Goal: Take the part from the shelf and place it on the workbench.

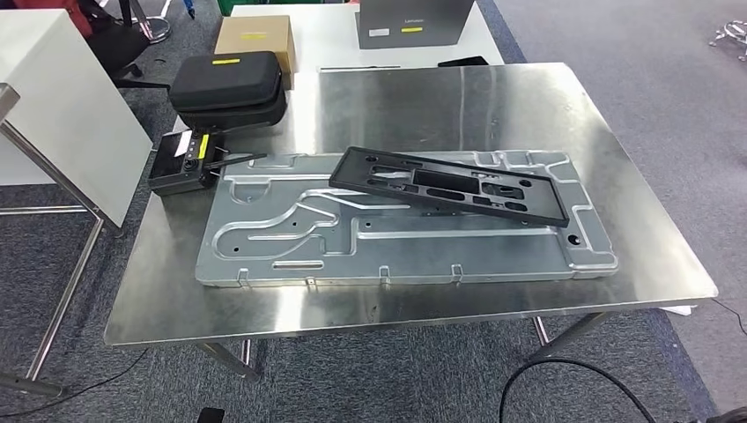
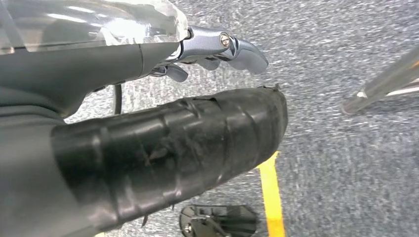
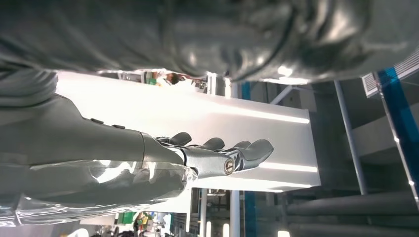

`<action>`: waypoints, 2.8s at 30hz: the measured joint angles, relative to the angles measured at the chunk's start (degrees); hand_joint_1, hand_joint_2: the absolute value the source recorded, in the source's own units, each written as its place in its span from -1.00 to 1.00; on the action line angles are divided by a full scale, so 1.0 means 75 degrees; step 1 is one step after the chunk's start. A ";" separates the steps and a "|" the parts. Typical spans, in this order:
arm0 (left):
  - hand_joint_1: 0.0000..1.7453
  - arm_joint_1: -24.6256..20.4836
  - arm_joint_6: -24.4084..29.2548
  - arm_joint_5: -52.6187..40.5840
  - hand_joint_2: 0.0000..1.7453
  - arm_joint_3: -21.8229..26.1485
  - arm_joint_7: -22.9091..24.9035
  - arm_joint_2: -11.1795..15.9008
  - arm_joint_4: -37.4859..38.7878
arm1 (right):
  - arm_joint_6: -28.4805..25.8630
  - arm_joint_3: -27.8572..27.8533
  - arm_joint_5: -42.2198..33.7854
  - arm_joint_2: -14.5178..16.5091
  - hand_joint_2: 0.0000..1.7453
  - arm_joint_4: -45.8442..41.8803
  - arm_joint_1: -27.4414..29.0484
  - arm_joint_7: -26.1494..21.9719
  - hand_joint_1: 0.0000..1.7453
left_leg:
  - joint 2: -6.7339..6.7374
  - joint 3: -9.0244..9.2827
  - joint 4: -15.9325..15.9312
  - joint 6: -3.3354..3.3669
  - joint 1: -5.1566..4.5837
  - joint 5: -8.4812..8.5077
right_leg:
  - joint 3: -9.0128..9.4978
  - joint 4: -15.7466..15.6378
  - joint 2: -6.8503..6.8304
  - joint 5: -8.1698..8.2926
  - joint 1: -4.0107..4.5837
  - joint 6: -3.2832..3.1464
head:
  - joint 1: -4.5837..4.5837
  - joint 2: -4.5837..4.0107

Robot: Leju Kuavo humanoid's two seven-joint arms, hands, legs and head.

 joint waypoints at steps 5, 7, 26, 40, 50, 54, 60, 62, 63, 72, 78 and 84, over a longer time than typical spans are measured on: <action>-1.00 -0.0006 0.0000 0.0000 -1.00 0.0003 -0.0001 0.0000 0.0000 | 0.0000 0.0000 0.0000 0.0000 -1.00 -0.0001 -0.0008 0.0001 -1.00 | -0.0037 -0.0265 0.0212 -0.0260 0.0011 0.0196 | 0.1047 -0.1645 0.0048 -0.0057 0.0065 -0.0179 | -0.0001 0.0000; -1.00 0.0006 0.0000 0.0000 -1.00 0.0004 0.0001 0.0001 0.0000 | 0.0001 0.0002 0.0001 0.0002 -1.00 -0.0002 -0.0014 0.0000 -1.00 | -0.0062 -0.0332 0.0244 -0.0362 0.0033 0.0181 | 0.0926 -0.1676 0.0028 0.0066 0.0054 -0.0335 | 0.0003 0.0001; -1.00 -0.0009 0.0013 0.0044 -1.00 0.0031 0.0015 0.0042 -0.0003 | 0.0003 0.0141 0.0002 0.0009 -1.00 0.0138 0.0100 0.0001 -1.00 | -0.0010 0.0674 -0.0301 0.0112 -0.0047 -0.0313 | -0.0462 -0.0475 -0.0010 -0.0162 0.0109 -0.0151 | 0.0002 0.0001; -1.00 0.0033 0.0009 0.0049 -1.00 0.0058 0.0004 0.0032 -0.0003 | 0.0003 0.0368 -0.0006 0.0006 -1.00 0.0215 0.0133 0.0000 -1.00 | -0.0035 -0.0602 0.0901 -0.0429 0.0065 -0.0551 | 0.0802 -0.1677 -0.0046 0.0167 0.0044 -0.0460 | -0.0009 -0.0001; -1.00 -0.0004 0.0006 0.0066 -1.00 0.0087 -0.0004 0.0077 -0.0012 | 0.0003 0.0462 -0.0025 0.0006 -1.00 0.0287 0.0179 0.0000 -1.00 | -0.0069 0.1111 0.0020 -0.0066 -0.0122 -0.0850 | -0.0071 -0.1547 -0.0068 0.0920 0.0163 -0.0393 | -0.0010 0.0000; -1.00 0.0017 0.0006 0.0077 -1.00 0.0141 -0.0004 0.0065 -0.0007 | 0.0002 0.0538 -0.0101 -0.0004 -1.00 0.0301 0.0218 0.0000 -1.00 | -0.0033 0.1027 -0.0256 0.0010 -0.0105 -0.0625 | -0.0178 -0.1481 -0.0064 0.0884 0.0151 -0.0212 | -0.0002 -0.0001; -1.00 0.0024 0.0004 0.0088 -1.00 0.0187 -0.0009 0.0050 -0.0003 | 0.0001 0.0725 -0.0348 -0.0101 -1.00 0.0318 0.0352 0.0000 -1.00 | 0.0038 0.0317 -0.0126 0.0077 -0.0070 -0.0155 | -0.0425 0.0426 -0.0032 -0.0254 0.0091 -0.0081 | -0.0004 -0.0002; -1.00 0.0021 0.0006 0.0081 -1.00 0.0192 -0.0020 0.0048 -0.0003 | 0.0002 0.0831 -0.0458 -0.0165 -1.00 0.0327 0.0382 0.0000 -1.00 | 0.0039 0.0064 0.0020 0.0026 -0.0063 -0.0056 | 0.0215 -0.0220 -0.0033 0.0109 0.0081 -0.0091 | -0.0005 -0.0001; -1.00 0.0018 0.0007 0.0080 -1.00 0.0195 -0.0028 0.0047 -0.0003 | 0.0001 0.0887 -0.0499 -0.0195 -1.00 0.0328 0.0387 0.0000 -1.00 | 0.0038 -0.0044 0.0107 -0.0005 -0.0070 -0.0026 | 0.0605 -0.0743 -0.0032 0.0131 0.0091 -0.0111 | -0.0006 -0.0001; -1.00 0.0037 0.0009 0.0138 -1.00 0.0235 -0.0052 0.0046 -0.0003 | 0.0003 0.1126 -0.0697 -0.0323 -1.00 0.0323 0.0473 0.0000 -1.00 | -0.0043 -0.0709 0.1564 -0.0343 -0.0048 -0.1070 | 0.0669 -0.1705 -0.0066 0.0232 0.0112 -0.0512 | -0.0016 -0.0001; -1.00 0.0024 0.0009 0.0138 -1.00 0.0246 -0.0052 0.0052 -0.0004 | 0.0003 0.1166 -0.0822 -0.0360 -1.00 0.0300 0.0501 0.0000 -1.00 | -0.0060 0.0373 0.1060 -0.0160 -0.0083 -0.0721 | 0.0103 -0.1571 -0.0062 0.0647 0.0203 -0.0481 | -0.0017 0.0001; -1.00 0.0013 0.0012 0.0134 -1.00 0.0255 -0.0063 0.0064 -0.0004 | 0.0003 0.1192 -0.0802 -0.0385 -1.00 0.0242 0.0523 0.0000 -1.00 | -0.0030 0.0923 -0.0249 0.0085 -0.0131 -0.0632 | -0.0027 -0.1558 -0.0070 0.0808 0.0168 -0.0222 | -0.0014 0.0000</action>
